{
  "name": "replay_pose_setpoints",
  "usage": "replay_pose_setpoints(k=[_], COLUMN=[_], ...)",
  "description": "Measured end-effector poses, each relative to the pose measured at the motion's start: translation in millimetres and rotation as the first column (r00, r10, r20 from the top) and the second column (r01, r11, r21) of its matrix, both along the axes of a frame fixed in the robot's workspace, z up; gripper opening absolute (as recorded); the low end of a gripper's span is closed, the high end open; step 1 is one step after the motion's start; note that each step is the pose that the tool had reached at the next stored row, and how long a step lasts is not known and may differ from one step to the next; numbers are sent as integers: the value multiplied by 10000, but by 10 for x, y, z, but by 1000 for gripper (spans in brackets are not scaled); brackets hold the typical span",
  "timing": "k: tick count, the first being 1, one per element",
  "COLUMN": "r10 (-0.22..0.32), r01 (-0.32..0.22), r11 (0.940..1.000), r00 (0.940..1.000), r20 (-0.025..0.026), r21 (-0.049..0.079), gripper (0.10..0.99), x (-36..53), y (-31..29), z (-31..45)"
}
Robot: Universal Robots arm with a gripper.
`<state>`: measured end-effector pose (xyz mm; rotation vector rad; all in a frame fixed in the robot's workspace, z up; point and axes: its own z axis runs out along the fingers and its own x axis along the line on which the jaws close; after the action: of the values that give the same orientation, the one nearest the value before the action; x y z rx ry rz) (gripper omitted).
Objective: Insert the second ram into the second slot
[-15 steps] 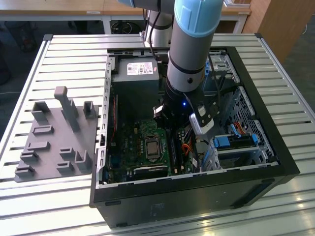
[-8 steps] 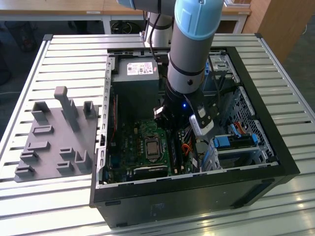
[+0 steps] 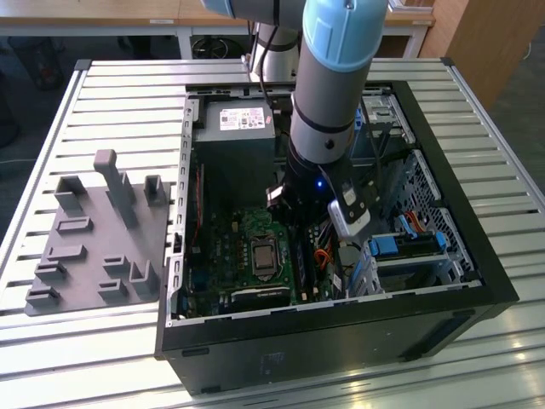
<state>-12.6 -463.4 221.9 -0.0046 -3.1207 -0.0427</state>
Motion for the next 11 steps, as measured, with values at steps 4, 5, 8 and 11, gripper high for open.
replay_pose_setpoints(k=[4,5,8,11], r10=[0,0,0,0], r01=[0,0,0,0], r11=[10000,10000,10000,10000], r00=[10000,10000,10000,10000], r20=[-8,-9,-12,-14], r21=[-25,-30,-47,-63], gripper=[137,137,137,137], x=[0,0,0,0], y=[-16,-18,-22,-24], z=[-8,-11,-23,-35])
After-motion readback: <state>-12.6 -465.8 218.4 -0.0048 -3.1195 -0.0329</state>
